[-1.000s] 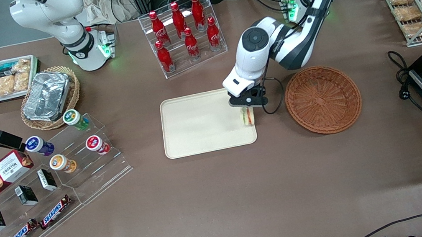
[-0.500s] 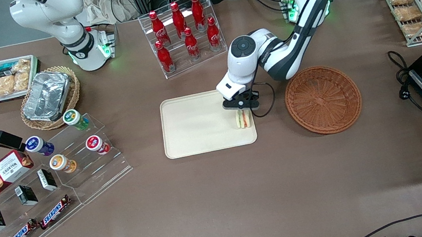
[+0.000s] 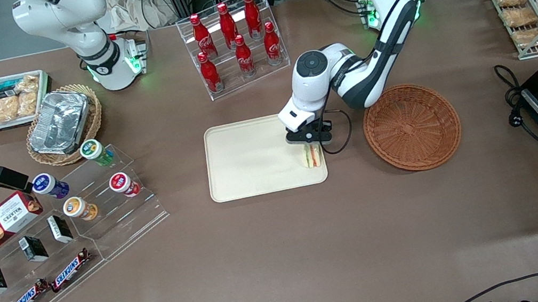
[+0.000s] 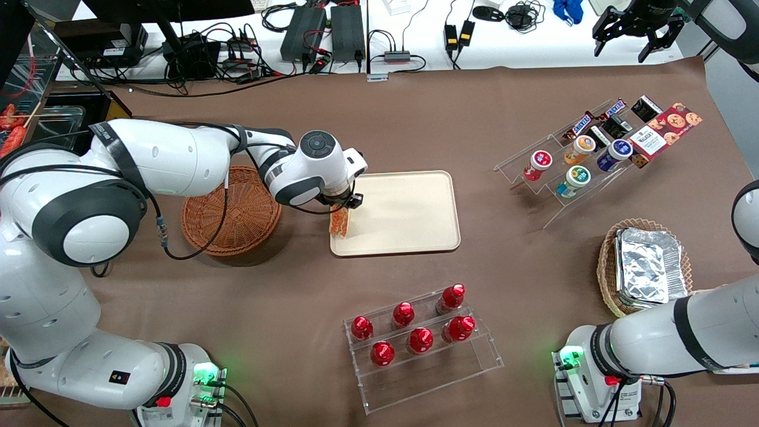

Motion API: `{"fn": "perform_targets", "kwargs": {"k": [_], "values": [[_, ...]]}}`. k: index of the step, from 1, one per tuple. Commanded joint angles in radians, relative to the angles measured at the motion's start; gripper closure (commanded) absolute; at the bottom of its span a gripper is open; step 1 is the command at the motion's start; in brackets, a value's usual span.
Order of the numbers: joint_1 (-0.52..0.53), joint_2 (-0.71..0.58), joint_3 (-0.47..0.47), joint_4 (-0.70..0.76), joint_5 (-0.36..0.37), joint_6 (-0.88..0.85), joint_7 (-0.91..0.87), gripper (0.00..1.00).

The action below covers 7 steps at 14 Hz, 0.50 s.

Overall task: Place sandwich from basket to tray
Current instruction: 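Lower the sandwich onto the tray and open the left gripper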

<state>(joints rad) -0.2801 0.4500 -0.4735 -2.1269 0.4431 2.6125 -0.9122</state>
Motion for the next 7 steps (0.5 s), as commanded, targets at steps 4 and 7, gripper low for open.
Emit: {"fn": "perform_targets", "kwargs": {"k": [4, 7], "values": [[-0.005, -0.137, 0.015, 0.036, 0.008, -0.102, -0.056, 0.0], [0.008, -0.267, 0.018, 0.096, 0.009, -0.305, -0.077, 0.0]]}}
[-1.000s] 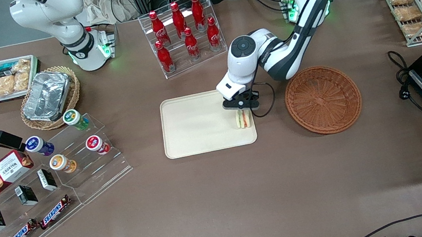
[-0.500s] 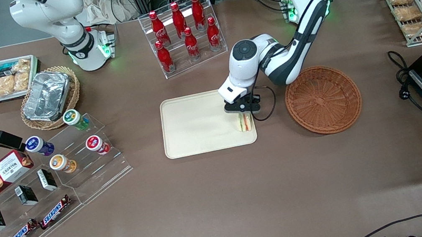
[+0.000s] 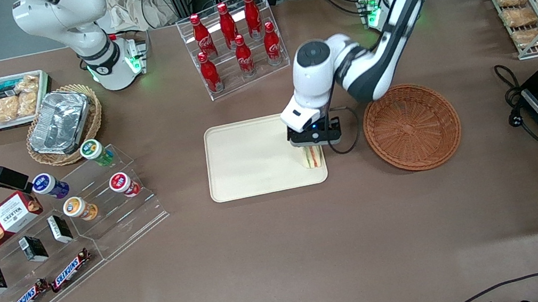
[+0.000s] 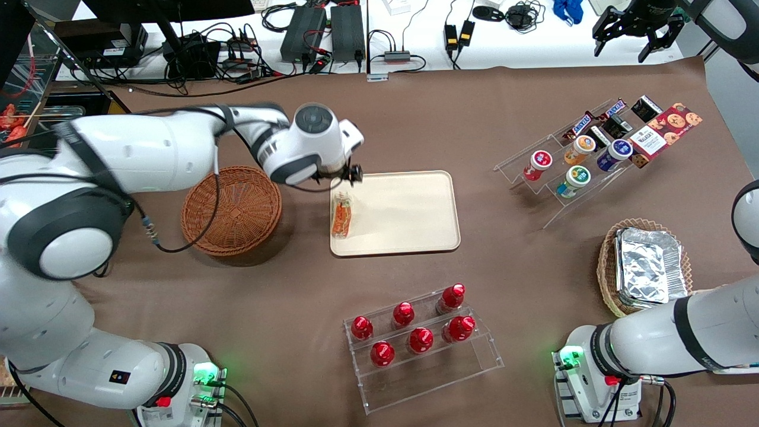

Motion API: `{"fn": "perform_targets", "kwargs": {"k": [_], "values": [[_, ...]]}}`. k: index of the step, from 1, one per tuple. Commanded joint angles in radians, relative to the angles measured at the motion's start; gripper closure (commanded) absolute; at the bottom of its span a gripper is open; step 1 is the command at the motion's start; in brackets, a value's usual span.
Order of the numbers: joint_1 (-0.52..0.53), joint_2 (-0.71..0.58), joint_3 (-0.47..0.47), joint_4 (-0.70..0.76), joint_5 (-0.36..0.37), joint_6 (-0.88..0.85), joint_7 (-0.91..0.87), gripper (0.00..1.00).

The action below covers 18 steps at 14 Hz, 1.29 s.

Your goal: Place sandwich from basket to tray

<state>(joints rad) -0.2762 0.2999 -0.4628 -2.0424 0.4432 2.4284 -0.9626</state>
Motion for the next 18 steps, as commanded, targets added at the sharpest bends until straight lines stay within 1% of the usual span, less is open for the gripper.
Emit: {"fn": "perform_targets", "kwargs": {"k": [1, 3, 5, 7, 8, 9, 10, 11, 12, 13, 14, 15, 16, 18], "values": [[0.037, -0.142, 0.006, 0.031, 0.008, -0.161, -0.015, 0.0], [0.092, -0.189, 0.001, 0.042, 0.005, -0.192, 0.047, 0.0], [0.141, -0.234, 0.001, 0.042, -0.024, -0.23, 0.122, 0.0], [0.199, -0.283, 0.003, 0.044, -0.119, -0.259, 0.255, 0.0], [0.236, -0.312, 0.003, 0.044, -0.16, -0.302, 0.342, 0.0], [0.28, -0.34, 0.003, 0.044, -0.193, -0.355, 0.428, 0.0], [0.302, -0.363, 0.009, 0.048, -0.219, -0.402, 0.509, 0.0], [0.305, -0.383, 0.035, 0.053, -0.248, -0.435, 0.594, 0.0], [0.29, -0.404, 0.12, 0.053, -0.294, -0.448, 0.669, 0.0], [0.263, -0.432, 0.191, 0.051, -0.37, -0.45, 0.738, 0.0], [0.249, -0.45, 0.255, 0.051, -0.432, -0.454, 0.807, 0.0], [0.247, -0.468, 0.3, 0.051, -0.46, -0.472, 0.87, 0.0], [0.246, -0.479, 0.318, 0.053, -0.463, -0.504, 0.913, 0.0], [0.244, -0.478, 0.345, 0.092, -0.463, -0.547, 0.929, 0.0]]}}
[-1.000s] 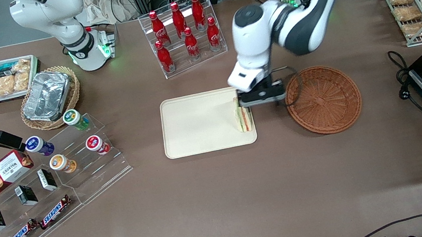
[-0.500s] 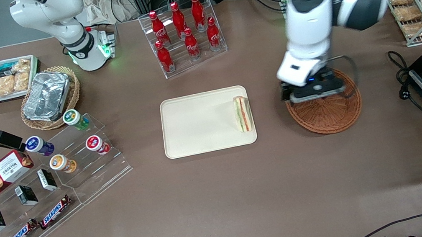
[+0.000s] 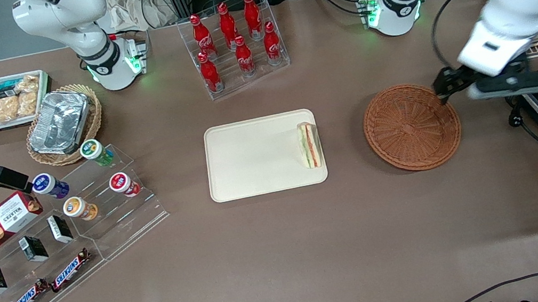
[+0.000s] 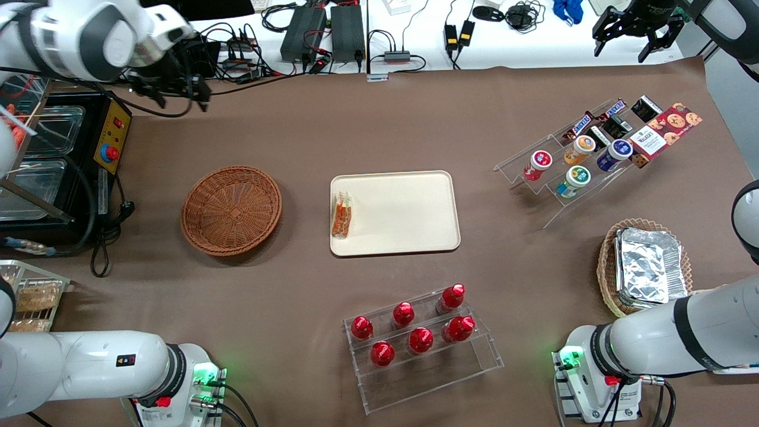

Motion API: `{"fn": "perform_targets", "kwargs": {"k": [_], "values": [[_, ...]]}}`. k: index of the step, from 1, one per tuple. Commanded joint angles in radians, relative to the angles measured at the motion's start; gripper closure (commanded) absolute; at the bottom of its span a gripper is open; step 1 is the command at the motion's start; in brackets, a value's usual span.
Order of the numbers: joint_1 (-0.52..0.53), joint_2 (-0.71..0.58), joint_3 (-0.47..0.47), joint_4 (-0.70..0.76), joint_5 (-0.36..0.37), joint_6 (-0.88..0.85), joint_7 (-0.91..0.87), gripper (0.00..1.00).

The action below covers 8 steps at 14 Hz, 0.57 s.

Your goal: Place sandwich from basket to tray

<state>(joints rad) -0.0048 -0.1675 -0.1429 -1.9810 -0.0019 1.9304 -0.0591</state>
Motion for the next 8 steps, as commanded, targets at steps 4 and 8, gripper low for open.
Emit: {"fn": "perform_targets", "kwargs": {"k": [4, 8], "values": [[-0.034, 0.046, 0.026, 0.141, -0.02, -0.102, 0.027, 0.0], [-0.035, 0.192, 0.026, 0.363, -0.039, -0.235, 0.025, 0.0]]}}
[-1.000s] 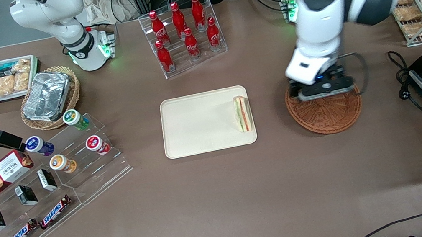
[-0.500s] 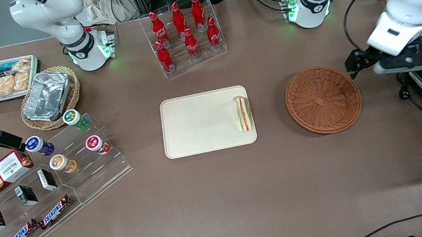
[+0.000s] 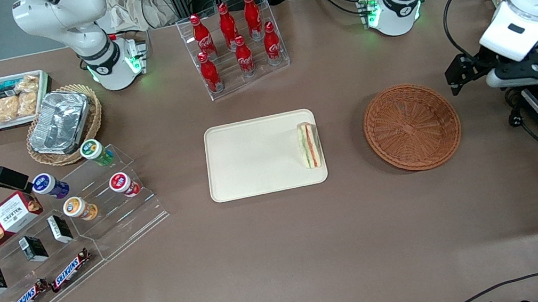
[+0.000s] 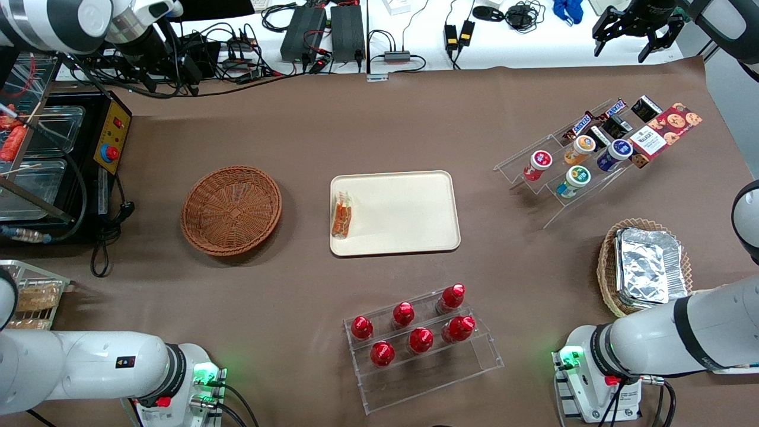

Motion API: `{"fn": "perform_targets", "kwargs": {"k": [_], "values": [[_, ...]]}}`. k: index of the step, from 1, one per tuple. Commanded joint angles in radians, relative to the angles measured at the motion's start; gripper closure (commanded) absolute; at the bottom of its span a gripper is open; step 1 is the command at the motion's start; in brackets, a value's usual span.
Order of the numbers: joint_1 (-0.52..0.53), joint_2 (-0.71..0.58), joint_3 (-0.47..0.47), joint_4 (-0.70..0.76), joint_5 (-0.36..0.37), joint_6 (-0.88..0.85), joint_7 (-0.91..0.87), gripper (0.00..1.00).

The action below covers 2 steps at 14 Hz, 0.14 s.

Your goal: Place sandwich from basket to tray

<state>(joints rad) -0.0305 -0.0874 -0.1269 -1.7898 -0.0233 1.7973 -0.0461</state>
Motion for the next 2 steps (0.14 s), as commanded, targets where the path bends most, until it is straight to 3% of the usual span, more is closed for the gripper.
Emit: {"fn": "perform_targets", "kwargs": {"k": [1, 2], "values": [[-0.008, 0.141, 0.009, 0.223, -0.018, -0.127, 0.012, 0.0], [-0.009, 0.146, 0.009, 0.236, -0.018, -0.134, 0.012, 0.0]]}}
